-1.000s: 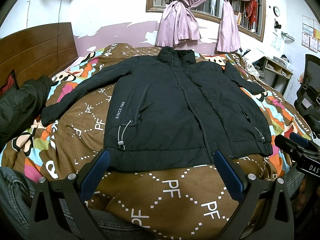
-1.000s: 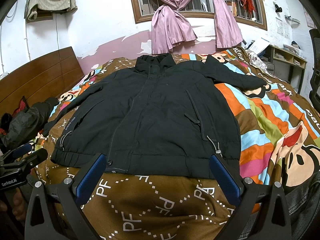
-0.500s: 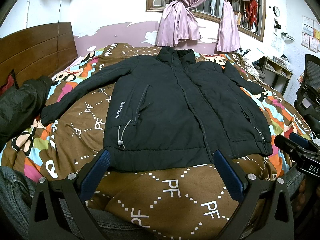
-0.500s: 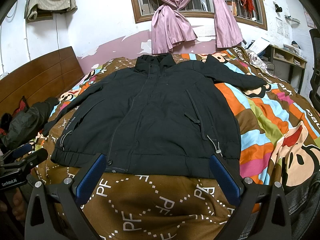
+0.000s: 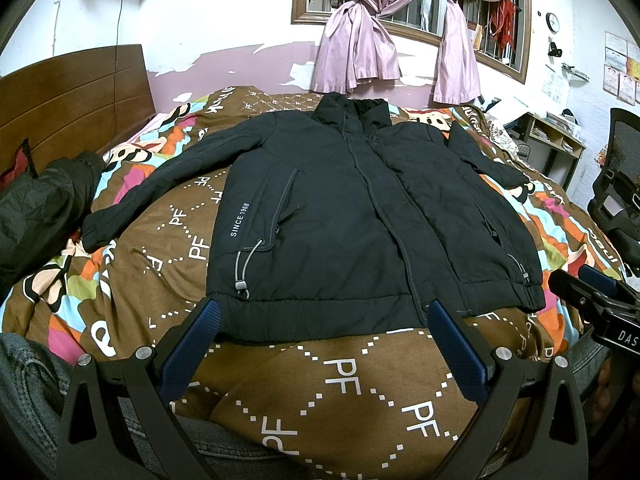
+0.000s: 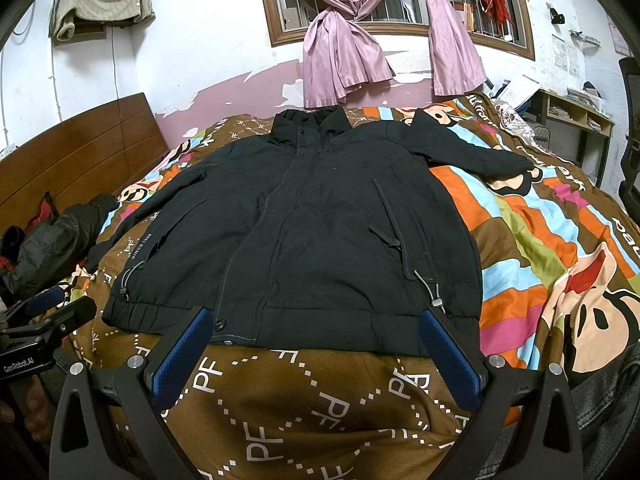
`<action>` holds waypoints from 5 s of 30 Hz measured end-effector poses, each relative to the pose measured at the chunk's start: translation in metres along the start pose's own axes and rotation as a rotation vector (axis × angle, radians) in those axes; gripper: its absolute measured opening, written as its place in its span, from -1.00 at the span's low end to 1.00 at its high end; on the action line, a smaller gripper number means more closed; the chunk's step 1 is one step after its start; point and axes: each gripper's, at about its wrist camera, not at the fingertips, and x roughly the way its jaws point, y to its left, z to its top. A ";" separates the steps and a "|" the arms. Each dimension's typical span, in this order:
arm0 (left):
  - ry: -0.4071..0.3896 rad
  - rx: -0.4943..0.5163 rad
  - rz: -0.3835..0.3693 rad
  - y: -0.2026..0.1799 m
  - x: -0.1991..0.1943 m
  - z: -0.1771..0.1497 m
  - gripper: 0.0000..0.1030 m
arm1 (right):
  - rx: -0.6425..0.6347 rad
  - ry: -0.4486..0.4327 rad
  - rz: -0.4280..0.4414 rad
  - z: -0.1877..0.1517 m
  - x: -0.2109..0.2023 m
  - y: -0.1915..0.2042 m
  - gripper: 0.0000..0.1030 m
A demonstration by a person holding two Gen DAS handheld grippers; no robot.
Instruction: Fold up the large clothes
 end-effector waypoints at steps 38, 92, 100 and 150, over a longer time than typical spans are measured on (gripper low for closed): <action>0.016 -0.020 0.062 -0.001 0.004 0.015 0.97 | 0.063 -0.006 -0.028 0.008 0.010 -0.009 1.00; 0.123 0.128 -0.345 -0.132 0.407 0.295 0.97 | 0.990 0.097 -0.135 0.185 0.290 -0.454 1.00; 0.172 0.126 -0.324 -0.187 0.457 0.302 0.97 | 1.081 0.085 -0.016 0.183 0.320 -0.487 0.61; 0.076 -0.446 -0.540 0.140 0.282 0.234 0.95 | -0.975 0.164 0.150 0.150 0.342 0.042 -0.51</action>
